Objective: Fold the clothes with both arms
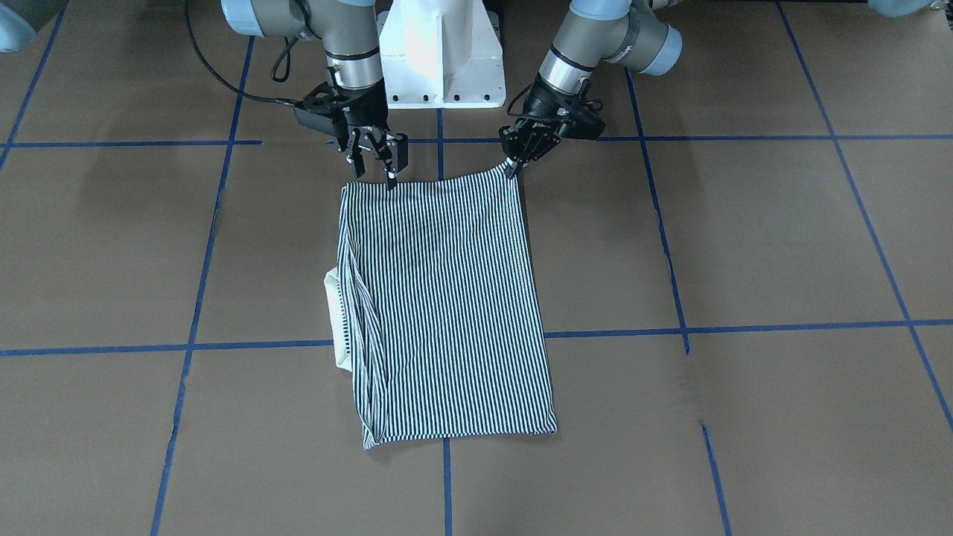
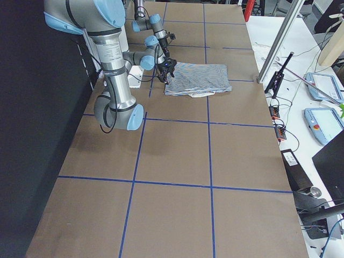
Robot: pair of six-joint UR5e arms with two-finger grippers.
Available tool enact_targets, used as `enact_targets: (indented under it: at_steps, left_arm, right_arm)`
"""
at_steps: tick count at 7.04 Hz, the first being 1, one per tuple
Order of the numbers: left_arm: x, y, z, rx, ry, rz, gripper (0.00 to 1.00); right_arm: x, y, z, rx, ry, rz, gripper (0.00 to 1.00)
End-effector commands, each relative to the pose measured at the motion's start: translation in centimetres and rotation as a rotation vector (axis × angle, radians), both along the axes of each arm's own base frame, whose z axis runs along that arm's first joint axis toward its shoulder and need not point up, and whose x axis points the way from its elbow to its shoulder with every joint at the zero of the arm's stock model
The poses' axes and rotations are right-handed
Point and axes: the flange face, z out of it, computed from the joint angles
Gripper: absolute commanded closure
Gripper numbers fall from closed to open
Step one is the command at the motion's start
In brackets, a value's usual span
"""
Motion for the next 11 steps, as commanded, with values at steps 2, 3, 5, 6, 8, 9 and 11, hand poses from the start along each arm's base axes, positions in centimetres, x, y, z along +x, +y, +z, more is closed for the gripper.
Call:
enact_targets:
  at_steps: [2,3,5,6,8,9,11]
  left_arm:
    - [0.0,0.0,0.3,-0.004,-0.004,-0.003,1.0]
    - [0.0,0.0,0.2,-0.006,-0.002,-0.004,1.0]
    - [0.1,0.1,0.3,-0.008,-0.003,-0.002,1.0]
    - [0.1,0.2,0.3,-0.007,-0.003,-0.002,1.0]
    - [0.3,0.5,0.2,-0.007,-0.001,0.004,1.0]
    - [0.3,0.5,0.2,-0.007,-0.001,0.004,1.0]
    - [0.3,0.5,0.1,-0.007,0.0,0.004,1.0]
  right_arm:
    - [-0.5,-1.1,-0.9,0.021,0.066,-0.03,0.29]
    - [-1.1,-1.5,-0.4,0.012,0.081,-0.034,0.29]
    - [-2.0,-1.7,0.4,-0.002,0.098,-0.044,0.31]
    - [-2.5,-1.8,0.5,-0.005,0.105,-0.047,0.31]
    - [-4.6,-2.3,0.0,-0.019,0.121,-0.06,0.31]
    - [-4.8,-2.0,0.7,-0.035,0.129,-0.074,0.31]
    - [-5.3,-2.2,1.5,-0.032,0.152,-0.086,0.31]
